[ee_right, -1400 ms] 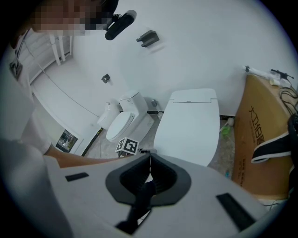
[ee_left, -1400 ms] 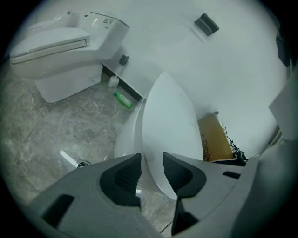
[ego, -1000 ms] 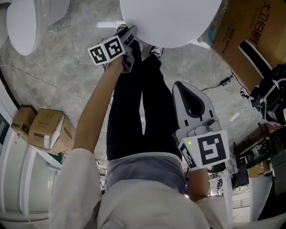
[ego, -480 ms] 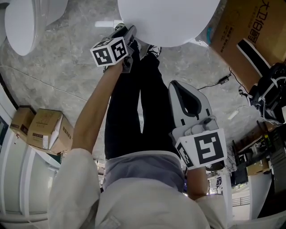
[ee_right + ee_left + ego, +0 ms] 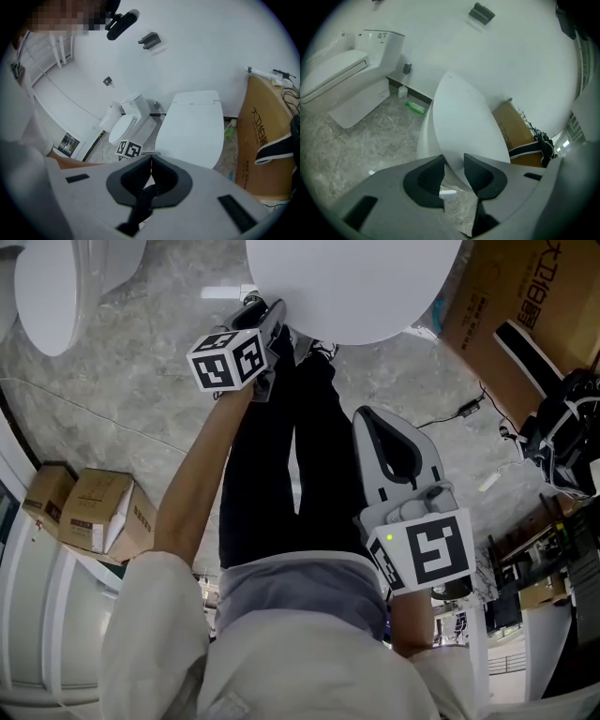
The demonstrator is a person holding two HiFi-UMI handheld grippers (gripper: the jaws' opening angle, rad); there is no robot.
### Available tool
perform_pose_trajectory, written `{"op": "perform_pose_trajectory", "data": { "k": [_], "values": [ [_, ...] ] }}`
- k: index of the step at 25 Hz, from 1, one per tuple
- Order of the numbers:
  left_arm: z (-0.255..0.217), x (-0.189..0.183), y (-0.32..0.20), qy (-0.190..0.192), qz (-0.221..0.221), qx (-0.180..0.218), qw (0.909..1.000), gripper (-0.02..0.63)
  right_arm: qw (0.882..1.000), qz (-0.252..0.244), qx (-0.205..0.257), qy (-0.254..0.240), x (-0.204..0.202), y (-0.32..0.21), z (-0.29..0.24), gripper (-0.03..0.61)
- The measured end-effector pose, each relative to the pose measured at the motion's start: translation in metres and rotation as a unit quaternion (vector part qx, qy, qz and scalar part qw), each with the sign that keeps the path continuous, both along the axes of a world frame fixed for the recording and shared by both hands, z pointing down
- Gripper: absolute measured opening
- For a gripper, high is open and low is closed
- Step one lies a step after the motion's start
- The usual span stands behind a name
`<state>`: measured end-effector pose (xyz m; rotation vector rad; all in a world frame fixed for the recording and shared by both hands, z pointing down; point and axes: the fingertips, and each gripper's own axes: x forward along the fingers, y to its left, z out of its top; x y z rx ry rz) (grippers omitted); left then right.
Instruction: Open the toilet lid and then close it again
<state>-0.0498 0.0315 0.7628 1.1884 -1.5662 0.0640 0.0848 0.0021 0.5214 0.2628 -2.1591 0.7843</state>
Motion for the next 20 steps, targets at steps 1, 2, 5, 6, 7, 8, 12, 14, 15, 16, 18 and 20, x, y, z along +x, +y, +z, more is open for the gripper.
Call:
{"op": "perform_pose_trajectory", "data": {
  "k": [1, 2, 5, 6, 7, 8, 12, 14, 15, 16, 18, 20],
  "values": [
    [-0.003, 0.000, 0.000, -0.001, 0.001, 0.002, 1.0000, 0.120, 1.000, 0.000, 0.001, -0.001, -0.001, 0.000, -0.002, 0.011],
    [-0.006, 0.000, 0.000, -0.002, 0.002, 0.003, 1.0000, 0.121, 1.000, 0.000, 0.001, -0.003, -0.001, 0.000, -0.003, 0.011],
    [-0.011, 0.000, -0.001, -0.004, 0.006, 0.004, 1.0000, 0.121, 1.000, 0.000, 0.004, -0.006, -0.002, 0.000, -0.007, 0.011],
    [-0.013, 0.000, 0.000, -0.004, 0.006, 0.004, 1.0000, 0.121, 1.000, 0.000, 0.004, -0.007, -0.003, 0.001, -0.009, 0.011],
    [-0.014, 0.000, 0.000, -0.005, 0.007, 0.005, 1.0000, 0.121, 1.000, 0.000, 0.005, -0.009, -0.003, 0.001, -0.010, 0.011],
    [-0.016, 0.000, 0.000, -0.005, 0.008, 0.005, 0.9999, 0.121, 1.000, 0.000, 0.007, -0.011, -0.004, 0.002, -0.012, 0.011],
    [-0.028, -0.002, -0.001, -0.008, 0.009, 0.007, 0.9999, 0.122, 1.000, -0.003, 0.010, -0.019, -0.005, 0.005, -0.018, 0.011],
    [-0.035, -0.002, -0.002, -0.010, 0.011, 0.008, 0.9999, 0.123, 1.000, -0.003, 0.012, -0.023, -0.006, 0.006, -0.022, 0.011],
    [-0.039, -0.002, -0.002, -0.011, 0.012, 0.008, 0.9998, 0.123, 1.000, -0.004, 0.012, -0.025, -0.006, 0.006, -0.025, 0.011],
    [-0.042, -0.002, -0.003, -0.012, 0.013, 0.006, 0.9998, 0.124, 1.000, -0.004, 0.013, -0.028, -0.006, 0.006, -0.027, 0.011],
    [-0.049, -0.002, -0.005, -0.013, 0.015, 0.002, 0.9998, 0.124, 0.999, -0.006, 0.010, -0.032, -0.005, 0.006, -0.033, 0.011],
    [-0.057, -0.002, -0.006, -0.010, 0.016, 0.001, 0.9998, 0.124, 0.999, -0.007, 0.010, -0.034, -0.003, 0.006, -0.041, 0.011]
  ]
}}
